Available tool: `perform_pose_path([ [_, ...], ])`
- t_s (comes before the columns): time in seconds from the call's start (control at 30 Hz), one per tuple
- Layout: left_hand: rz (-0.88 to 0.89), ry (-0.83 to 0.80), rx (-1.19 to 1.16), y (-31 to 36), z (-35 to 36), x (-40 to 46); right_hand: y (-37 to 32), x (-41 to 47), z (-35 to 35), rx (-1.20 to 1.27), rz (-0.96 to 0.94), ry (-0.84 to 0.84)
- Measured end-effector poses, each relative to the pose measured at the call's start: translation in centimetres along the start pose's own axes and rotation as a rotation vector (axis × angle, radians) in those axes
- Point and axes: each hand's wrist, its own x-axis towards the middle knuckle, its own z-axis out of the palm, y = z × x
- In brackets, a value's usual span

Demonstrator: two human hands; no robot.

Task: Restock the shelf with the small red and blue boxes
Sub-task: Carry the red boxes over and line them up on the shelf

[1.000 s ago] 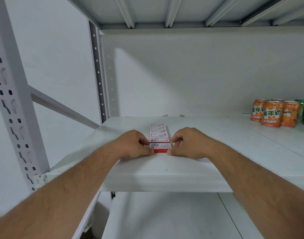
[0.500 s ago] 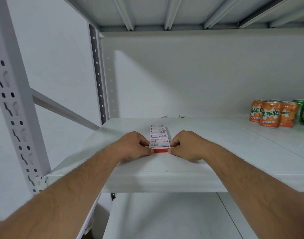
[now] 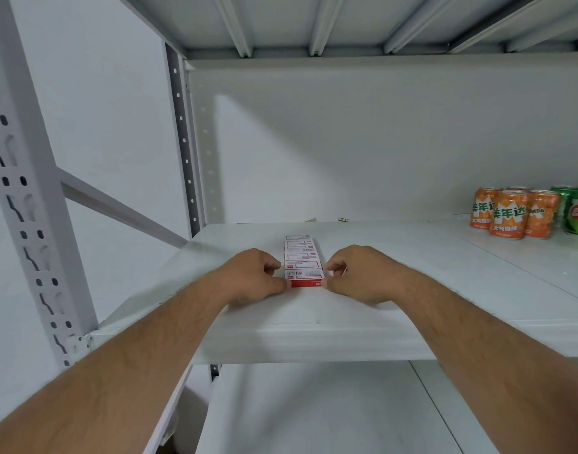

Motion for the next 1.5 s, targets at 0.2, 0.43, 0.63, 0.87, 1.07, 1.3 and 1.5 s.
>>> perform_pose_path([
  [0.2,-0.049,0.006,0.208,0.2,-0.3,-2.4,-1.5,-2.9,-0.2,-0.163,-0.027,0.029],
  [0.43,-0.185,0.086,0.351,1.0,-0.4,-8.1,-4.3,-6.6,-0.2,-0.196,-0.234,-0.011],
  [0.63,-0.375,0.239,0.402,3.0,0.7,-17.9,-6.9,-11.6,0.5,-0.181,-0.539,-0.049],
  [0.87,-0.747,0.308,0.429,7.0,5.4,-33.7,-9.3,-20.4,4.1,-0.117,-0.906,-0.190],
  [1.07,-1.027,0.345,0.395,10.3,11.4,-45.8,-11.8,-29.2,8.3,-0.068,-1.053,-0.360],
  [1.3,-1.274,0.295,0.311,13.0,19.5,-61.1,-15.0,-43.3,14.0,-0.134,-1.288,-0.526],
  [1.5,-1.428,0.394,0.179,16.1,23.3,-72.4,-16.1,-53.9,16.6,-0.127,-1.423,-0.663],
])
